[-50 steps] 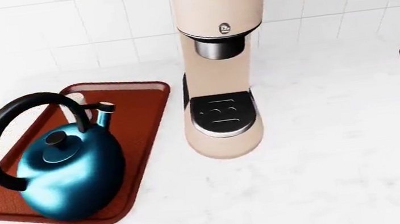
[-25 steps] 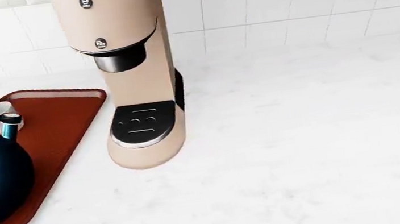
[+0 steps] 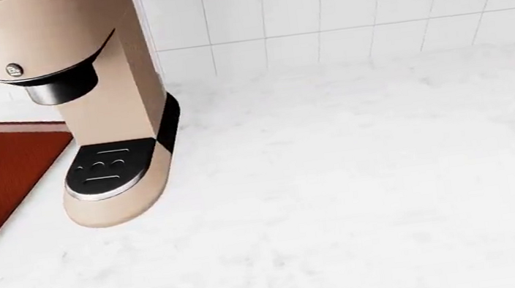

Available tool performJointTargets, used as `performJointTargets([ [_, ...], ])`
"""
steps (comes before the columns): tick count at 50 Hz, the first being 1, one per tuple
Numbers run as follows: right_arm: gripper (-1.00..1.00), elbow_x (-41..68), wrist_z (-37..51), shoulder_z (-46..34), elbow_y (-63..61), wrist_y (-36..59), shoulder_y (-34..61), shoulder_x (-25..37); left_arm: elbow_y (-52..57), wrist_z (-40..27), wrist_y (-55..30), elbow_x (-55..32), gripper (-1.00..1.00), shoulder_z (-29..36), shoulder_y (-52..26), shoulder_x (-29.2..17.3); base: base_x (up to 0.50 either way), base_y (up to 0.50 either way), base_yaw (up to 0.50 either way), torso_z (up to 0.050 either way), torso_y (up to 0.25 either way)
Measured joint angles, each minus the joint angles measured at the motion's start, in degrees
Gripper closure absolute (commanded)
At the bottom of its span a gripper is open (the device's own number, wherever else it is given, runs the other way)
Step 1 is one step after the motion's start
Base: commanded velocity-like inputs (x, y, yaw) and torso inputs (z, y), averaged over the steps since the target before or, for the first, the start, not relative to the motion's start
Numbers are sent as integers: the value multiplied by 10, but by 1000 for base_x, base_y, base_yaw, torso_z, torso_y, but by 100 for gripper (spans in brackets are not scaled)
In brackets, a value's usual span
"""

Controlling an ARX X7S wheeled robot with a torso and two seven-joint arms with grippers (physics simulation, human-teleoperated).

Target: Pick the kettle from the counter and place it on the tray. Then pick the mug from the cabinet and place it on the tray. Then close the cabinet doors.

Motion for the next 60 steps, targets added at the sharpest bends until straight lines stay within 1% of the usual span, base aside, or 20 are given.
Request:
performJointTargets([
  [4, -100, 61, 8, 81, 55, 95, 14, -20, 1, 2, 2, 0, -100, -6, 7, -4, 0, 0, 0, 0, 0],
  [8, -100, 100, 15, 155, 102, 177, 23, -41, 2, 4, 4, 0, -100, -11, 14, -8, 0, 0, 0, 0, 0],
  [13, -100, 119, 8, 236, 152, 258, 31, -68, 3, 6, 6, -2, -100, -17, 20, -12, 0, 0, 0, 0, 0],
  [18, -100, 117, -24, 304, 196, 315, 36, -97, 3, 6, 8, -4, -100, -22, 24, -17, 0, 0, 0, 0, 0],
  [28, -100, 105, -100, 411, 285, 387, 41, -166, 4, 7, 12, -8, -100, -30, 31, -24, 0, 0, 0, 0, 0],
  [38, -100, 71, -161, 505, 374, 456, 45, -255, 5, 7, 14, -14, -100, -35, 34, -30, 0, 0, 0, 0, 0],
  [49, -100, 6, -225, 582, 466, 540, 40, -353, 9, 9, 19, -19, -100, -47, 46, -37, 0, 0, 0, 0, 0],
  [60, -100, -46, -270, 625, 532, 558, 29, -434, 14, 12, 24, -23, -100, -63, 63, -47, 0, 0, 0, 1, 0],
])
